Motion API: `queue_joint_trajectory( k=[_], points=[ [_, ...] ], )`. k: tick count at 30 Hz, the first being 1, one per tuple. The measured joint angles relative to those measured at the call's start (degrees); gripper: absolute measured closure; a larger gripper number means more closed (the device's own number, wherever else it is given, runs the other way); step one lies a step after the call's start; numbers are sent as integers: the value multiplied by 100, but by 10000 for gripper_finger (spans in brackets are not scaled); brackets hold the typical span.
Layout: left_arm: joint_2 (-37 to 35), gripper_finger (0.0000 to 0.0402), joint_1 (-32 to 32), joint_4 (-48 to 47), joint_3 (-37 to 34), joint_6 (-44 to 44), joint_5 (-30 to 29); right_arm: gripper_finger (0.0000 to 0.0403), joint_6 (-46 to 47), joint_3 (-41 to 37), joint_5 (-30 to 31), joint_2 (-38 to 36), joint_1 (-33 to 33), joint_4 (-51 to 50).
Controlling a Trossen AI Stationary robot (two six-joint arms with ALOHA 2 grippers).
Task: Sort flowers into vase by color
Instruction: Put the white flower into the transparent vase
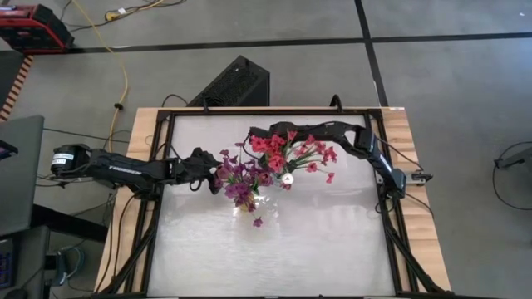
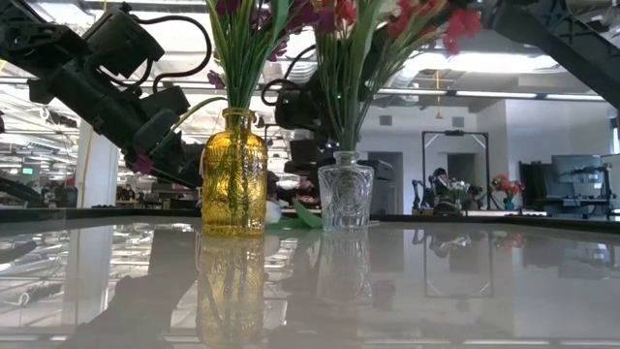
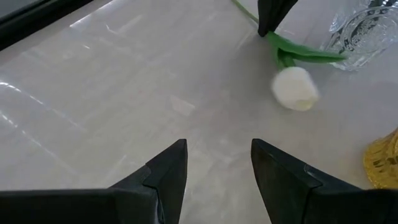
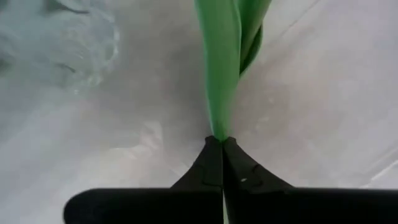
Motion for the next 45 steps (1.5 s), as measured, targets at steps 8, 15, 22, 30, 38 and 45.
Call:
queue_joint_trajectory(
  k=[8, 15, 22, 30, 38, 45],
  points=[
    [0, 235, 0, -2, 0, -26, 31, 388, 1389, -2, -302, -603, -694, -594],
    [0, 235, 0, -2, 0, -107, 39, 388, 2167, -369, -436, -1264, -1642, -777],
    [0, 235, -1, -2, 0, -146, 143, 388, 3259, -1248, -418, -2309, -2706, 463],
    [0, 235, 0, 0, 0, -161, 140, 388, 4024, -1990, -465, -4257, -3252, 1104],
    [0, 235, 0, 4, 0, -97, 140, 388, 4832, -3619, -1080, -6945, -2632, 1388],
    [0, 235, 0, 43, 0, -64, 143, 388, 6188, -5096, -748, -9230, -1647, 1748]
  ],
)
